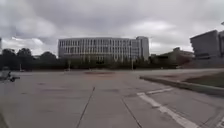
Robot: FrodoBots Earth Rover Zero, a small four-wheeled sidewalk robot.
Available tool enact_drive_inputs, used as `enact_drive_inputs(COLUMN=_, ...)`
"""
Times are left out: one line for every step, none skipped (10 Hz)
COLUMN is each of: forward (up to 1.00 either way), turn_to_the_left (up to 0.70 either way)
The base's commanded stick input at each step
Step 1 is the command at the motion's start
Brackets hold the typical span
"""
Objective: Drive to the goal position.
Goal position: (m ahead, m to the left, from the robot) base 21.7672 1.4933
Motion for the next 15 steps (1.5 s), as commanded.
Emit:
enact_drive_inputs(forward=1.00, turn_to_the_left=0.00)
enact_drive_inputs(forward=1.00, turn_to_the_left=0.00)
enact_drive_inputs(forward=1.00, turn_to_the_left=0.00)
enact_drive_inputs(forward=1.00, turn_to_the_left=0.02)
enact_drive_inputs(forward=1.00, turn_to_the_left=0.02)
enact_drive_inputs(forward=1.00, turn_to_the_left=-0.14)
enact_drive_inputs(forward=1.00, turn_to_the_left=-0.40)
enact_drive_inputs(forward=1.00, turn_to_the_left=-0.40)
enact_drive_inputs(forward=1.00, turn_to_the_left=-0.17)
enact_drive_inputs(forward=1.00, turn_to_the_left=0.02)
enact_drive_inputs(forward=1.00, turn_to_the_left=0.00)
enact_drive_inputs(forward=1.00, turn_to_the_left=0.00)
enact_drive_inputs(forward=1.00, turn_to_the_left=0.00)
enact_drive_inputs(forward=1.00, turn_to_the_left=0.00)
enact_drive_inputs(forward=1.00, turn_to_the_left=0.00)
